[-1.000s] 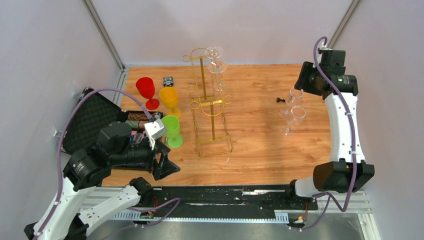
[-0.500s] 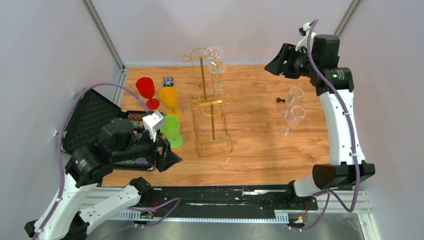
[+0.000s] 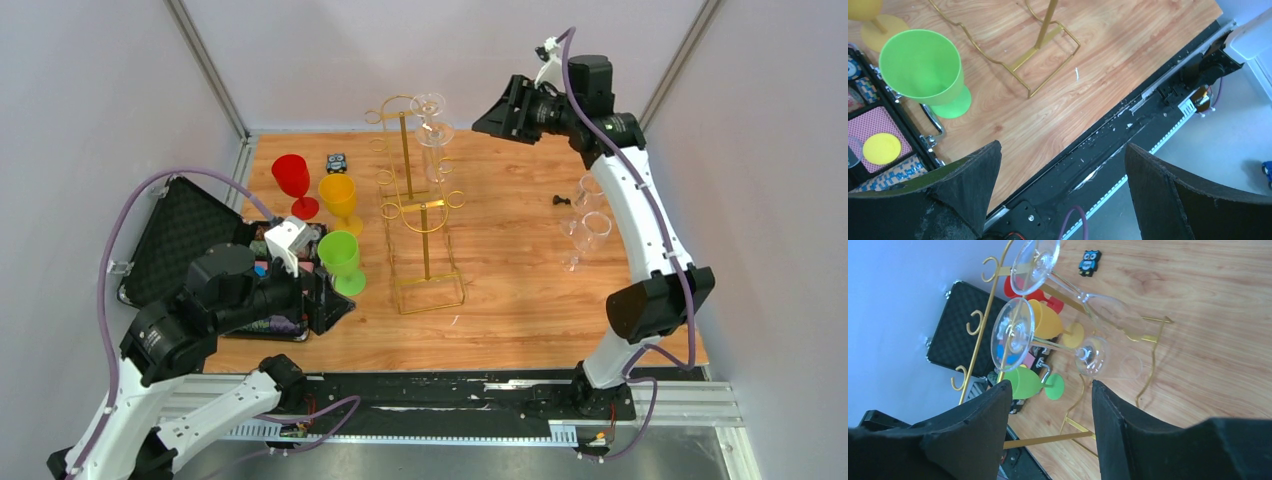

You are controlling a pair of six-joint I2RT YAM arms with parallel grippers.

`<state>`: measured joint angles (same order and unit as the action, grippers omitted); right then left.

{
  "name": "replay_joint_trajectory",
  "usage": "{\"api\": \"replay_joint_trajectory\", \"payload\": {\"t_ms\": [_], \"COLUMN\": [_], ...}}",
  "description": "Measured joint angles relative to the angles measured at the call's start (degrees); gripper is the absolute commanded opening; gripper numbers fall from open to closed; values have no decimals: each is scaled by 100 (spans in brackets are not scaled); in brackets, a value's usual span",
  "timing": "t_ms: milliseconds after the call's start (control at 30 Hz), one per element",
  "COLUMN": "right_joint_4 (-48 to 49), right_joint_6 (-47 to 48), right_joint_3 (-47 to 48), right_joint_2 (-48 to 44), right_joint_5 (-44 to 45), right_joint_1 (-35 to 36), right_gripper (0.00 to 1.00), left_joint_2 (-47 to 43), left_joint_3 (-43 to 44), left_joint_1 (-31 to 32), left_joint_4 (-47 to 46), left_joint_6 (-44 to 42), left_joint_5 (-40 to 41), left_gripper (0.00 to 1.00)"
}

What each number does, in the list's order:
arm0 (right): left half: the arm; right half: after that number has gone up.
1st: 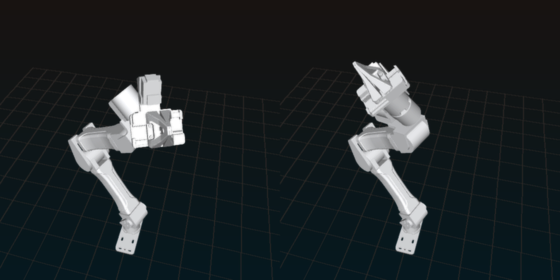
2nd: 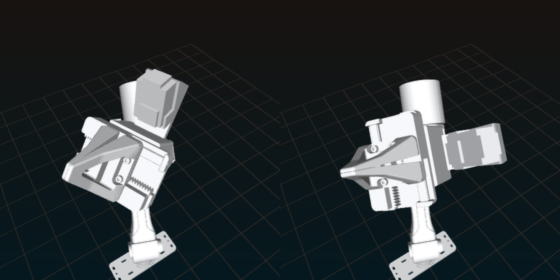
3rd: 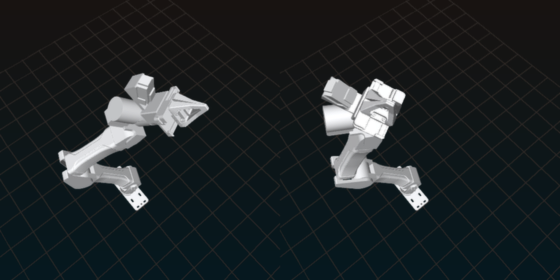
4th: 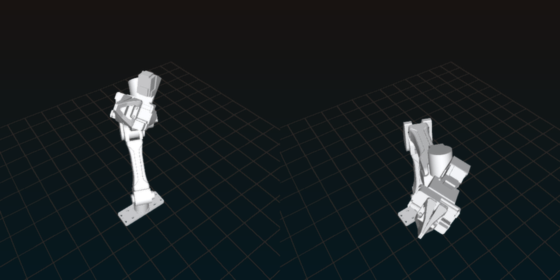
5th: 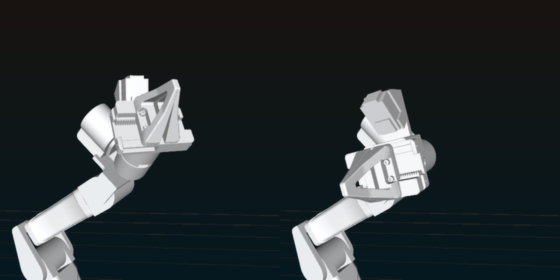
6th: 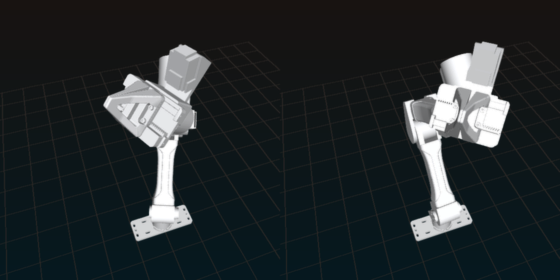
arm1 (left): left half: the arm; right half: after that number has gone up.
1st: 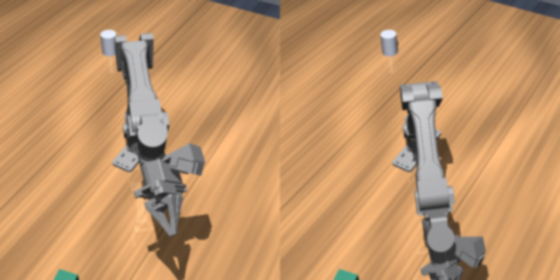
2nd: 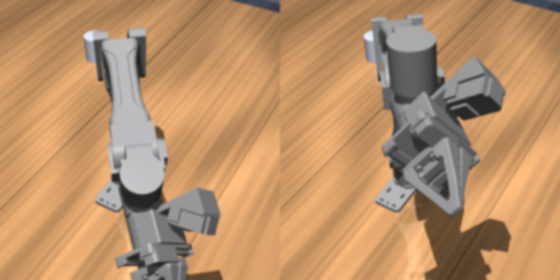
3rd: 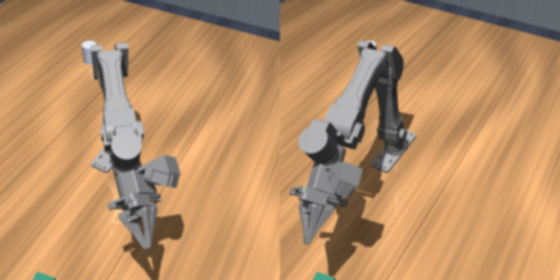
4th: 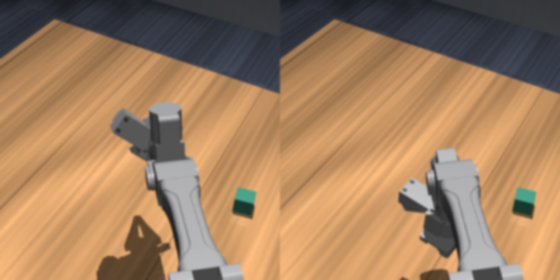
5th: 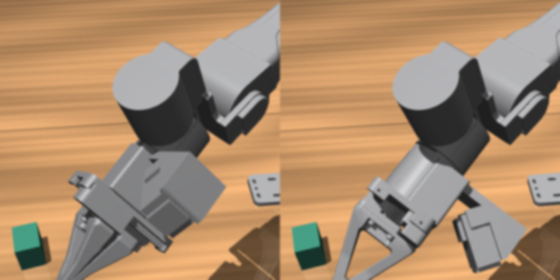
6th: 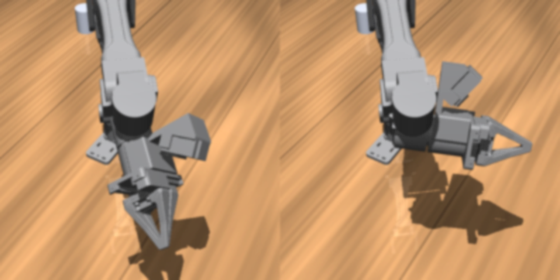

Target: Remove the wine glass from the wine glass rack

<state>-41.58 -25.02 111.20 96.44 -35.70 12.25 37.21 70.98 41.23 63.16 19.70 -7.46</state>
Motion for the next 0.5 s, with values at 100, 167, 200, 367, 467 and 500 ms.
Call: {"api": "replay_joint_trajectory", "payload": {"t_ms": [100,167,200,367,467,500], "right_joint_4": [162,275,339,562,658,693], "right_joint_6": [-160,-264,-332,-614,-767,-807], "right_joint_3": [138,208,240,448,645,695], "right_joint_2": [251,380,457,800,1012,1067], "right_joint_5": [-146,-251,-302,-533,-673,-708], "right_joint_1": [120,168,199,302,352,369], "right_gripper": [57,56,56,54,54,54], "left_joint_2": [-92,-164,-195,-267,-275,-282], "left_joint_3": [0,0,2,0,0,0], "left_joint_1": [0,0,0,0,0,0], "left_joint_4": [0,0,2,4,9,11], "left_joint_6": [116,199,232,374,446,459], "left_joint_5": [168,267,313,492,544,566], "left_gripper": [100,100,100,100,100,100]}}
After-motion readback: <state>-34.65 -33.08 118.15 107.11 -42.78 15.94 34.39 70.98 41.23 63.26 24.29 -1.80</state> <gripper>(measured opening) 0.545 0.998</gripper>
